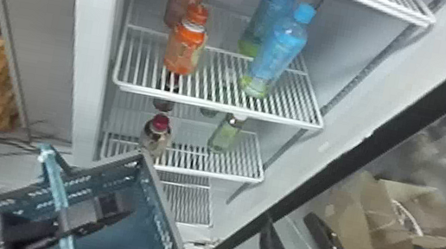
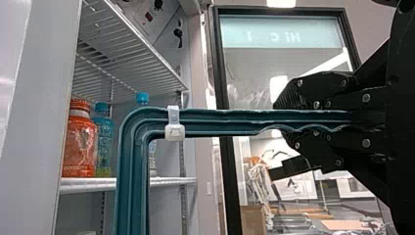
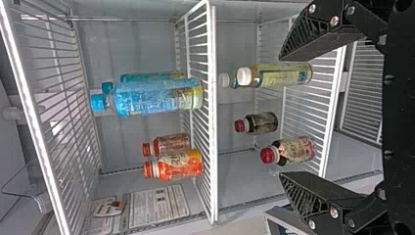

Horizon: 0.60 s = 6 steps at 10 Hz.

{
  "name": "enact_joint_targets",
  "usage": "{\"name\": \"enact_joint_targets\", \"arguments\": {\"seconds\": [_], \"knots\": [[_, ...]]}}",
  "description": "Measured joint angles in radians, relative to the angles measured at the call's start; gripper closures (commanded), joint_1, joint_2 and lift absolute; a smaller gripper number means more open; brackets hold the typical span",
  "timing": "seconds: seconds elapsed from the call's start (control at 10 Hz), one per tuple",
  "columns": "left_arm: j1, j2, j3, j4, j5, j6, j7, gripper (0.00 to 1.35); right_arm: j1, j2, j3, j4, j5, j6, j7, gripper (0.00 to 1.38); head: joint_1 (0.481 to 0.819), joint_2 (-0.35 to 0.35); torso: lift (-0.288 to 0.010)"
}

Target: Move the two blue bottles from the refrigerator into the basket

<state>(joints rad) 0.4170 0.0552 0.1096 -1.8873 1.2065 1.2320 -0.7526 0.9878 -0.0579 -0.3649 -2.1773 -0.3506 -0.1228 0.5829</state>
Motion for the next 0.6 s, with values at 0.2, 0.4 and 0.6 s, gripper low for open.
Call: {"name": "enact_joint_targets", "arguments": {"seconds": [0.2,0.4,0.6], "knots": [[0.001,0.0,0.0,0.001,0.002,0.0,0.001,1.2,-0.011,-0.005,0.008,0.013,-0.001,0.0,0.0,0.22,0.695,-0.35,-0.01],[0.001,0.0,0.0,0.001,0.002,0.0,0.001,1.2,-0.016,-0.008,0.015,0.019,-0.004,0.0,0.0,0.22,0.695,-0.35,-0.01],[0.003,0.0,0.0,0.001,0.002,0.001,0.001,1.2,-0.022,-0.008,0.016,0.021,-0.005,0.0,0.0,0.22,0.695,-0.35,-0.01]]}}
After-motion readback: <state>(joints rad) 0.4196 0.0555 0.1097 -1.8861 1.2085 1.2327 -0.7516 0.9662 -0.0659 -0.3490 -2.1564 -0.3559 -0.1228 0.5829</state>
